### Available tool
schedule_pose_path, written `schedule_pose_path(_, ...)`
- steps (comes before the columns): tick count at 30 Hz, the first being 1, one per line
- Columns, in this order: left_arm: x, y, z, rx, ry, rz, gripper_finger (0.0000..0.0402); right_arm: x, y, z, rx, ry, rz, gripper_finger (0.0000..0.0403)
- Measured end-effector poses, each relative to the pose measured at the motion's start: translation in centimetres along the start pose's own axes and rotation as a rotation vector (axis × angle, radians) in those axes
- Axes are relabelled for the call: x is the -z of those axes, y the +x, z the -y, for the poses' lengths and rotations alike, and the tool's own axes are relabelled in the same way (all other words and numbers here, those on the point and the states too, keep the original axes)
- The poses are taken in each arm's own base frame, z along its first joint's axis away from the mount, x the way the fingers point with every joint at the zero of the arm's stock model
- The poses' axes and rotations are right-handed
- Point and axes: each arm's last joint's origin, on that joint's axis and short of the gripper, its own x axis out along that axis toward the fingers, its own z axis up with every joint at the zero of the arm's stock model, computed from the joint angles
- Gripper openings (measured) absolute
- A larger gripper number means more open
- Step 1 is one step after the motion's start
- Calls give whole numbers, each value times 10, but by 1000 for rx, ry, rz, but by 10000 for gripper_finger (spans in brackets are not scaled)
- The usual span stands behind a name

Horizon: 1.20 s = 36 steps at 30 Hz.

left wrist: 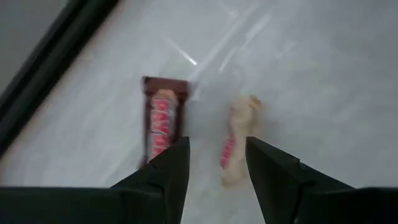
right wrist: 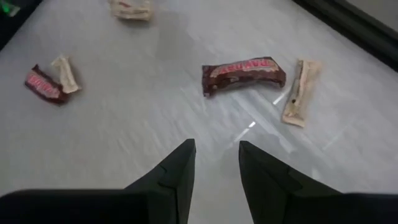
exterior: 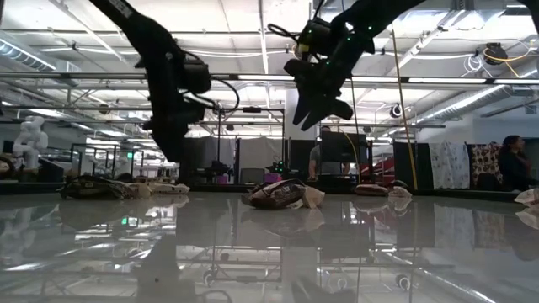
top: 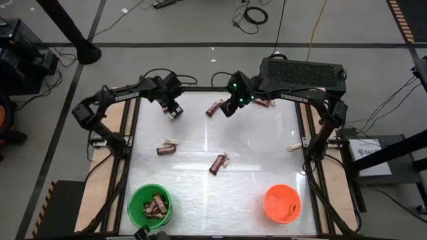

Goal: Sort candy by brand, put in halloween buckets
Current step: Put the brown chocolate bar into the green bucket

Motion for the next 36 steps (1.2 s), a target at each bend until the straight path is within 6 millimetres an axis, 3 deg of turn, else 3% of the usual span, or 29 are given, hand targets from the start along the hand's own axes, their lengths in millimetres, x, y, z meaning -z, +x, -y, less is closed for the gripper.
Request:
schedule_pose_path(6,-7,18,-4,-158,-26,1,164,-1,3,-1,-7,45,13,116)
schedule_pose_path(13,-1,13,-2,-164,-14,-44,164,-1,4,-2,-29,19,3,116)
schedule_pose_path(17,3,-11,-3,-157,-49,20,164,-7,6,-9,-68,-107,76,116)
schedule_pose_path(20,8,-43,-3,-119,-87,141,164,-13,17,-11,-123,-52,117,116)
schedule_pose_path(27,29,-103,-7,-11,-165,360,164,-18,74,2,-141,147,52,116)
schedule_pose_path(31,36,-117,-8,14,-208,410,164,-25,95,3,-89,158,-16,116)
schedule_pose_path(36,41,-118,-8,15,-212,385,164,-27,113,0,35,144,-119,116)
